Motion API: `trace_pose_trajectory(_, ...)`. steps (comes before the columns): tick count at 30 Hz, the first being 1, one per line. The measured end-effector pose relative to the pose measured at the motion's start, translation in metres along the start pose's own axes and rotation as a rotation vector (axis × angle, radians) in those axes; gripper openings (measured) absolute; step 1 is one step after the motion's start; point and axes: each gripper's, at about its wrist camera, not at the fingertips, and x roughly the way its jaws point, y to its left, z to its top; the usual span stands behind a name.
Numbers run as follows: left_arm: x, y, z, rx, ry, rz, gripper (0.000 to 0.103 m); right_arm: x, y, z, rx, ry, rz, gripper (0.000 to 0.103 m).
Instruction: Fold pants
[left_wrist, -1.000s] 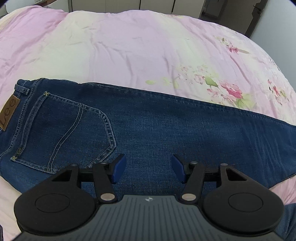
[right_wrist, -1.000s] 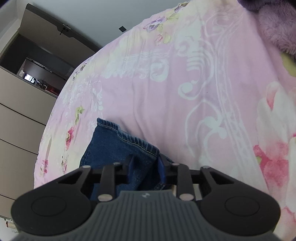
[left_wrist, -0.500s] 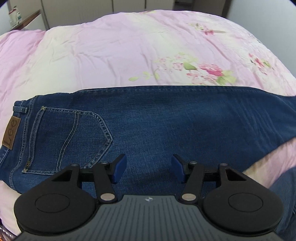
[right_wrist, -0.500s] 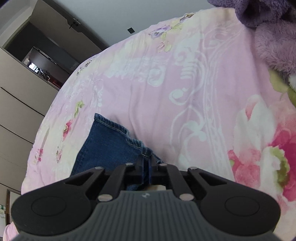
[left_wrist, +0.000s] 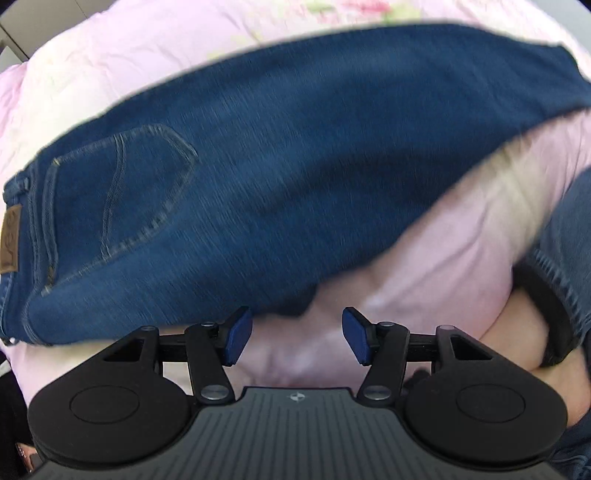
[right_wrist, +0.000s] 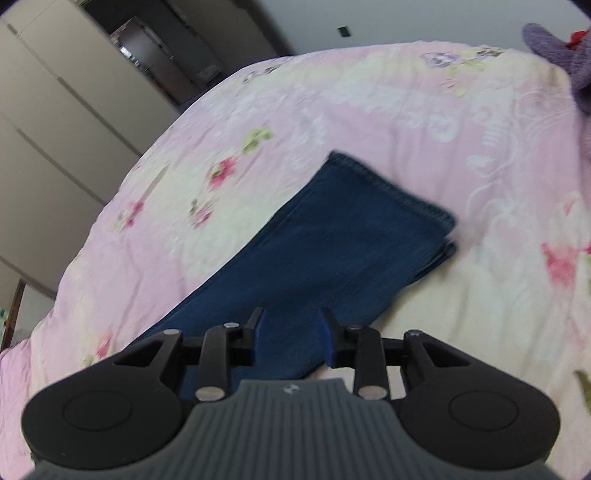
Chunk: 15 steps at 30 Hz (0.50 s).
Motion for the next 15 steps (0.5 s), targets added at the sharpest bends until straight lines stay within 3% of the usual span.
trace_pose_trajectory(4, 0.016, -0.003, -0.001, -0.060, -0.003, 0.073, 0.066, 0.001, 0.076, -0.031, -0.142, 0.090, 0.111, 0.030)
trace_pose_trajectory(7, 0.016, -0.005, 0.002, -0.098, -0.062, 0.089, 0.065, 0.002, 0.134, -0.052, -0.252, 0.155, 0.168, 0.030)
trace_pose_trajectory(10, 0.008, -0.002, 0.002, -0.136, -0.135, 0.114, 0.040, -0.007, 0.192, -0.072, -0.373, 0.202, 0.204, 0.041)
trace_pose_trajectory(12, -0.005, 0.005, -0.001, -0.163, -0.203, 0.102, 0.020, -0.010, 0.226, -0.085, -0.444, 0.253, 0.197, 0.061)
trace_pose_trajectory(15, -0.029, 0.013, -0.006, -0.166, -0.286, 0.066, 0.004, -0.006, 0.265, -0.113, -0.540, 0.358, 0.235, 0.063)
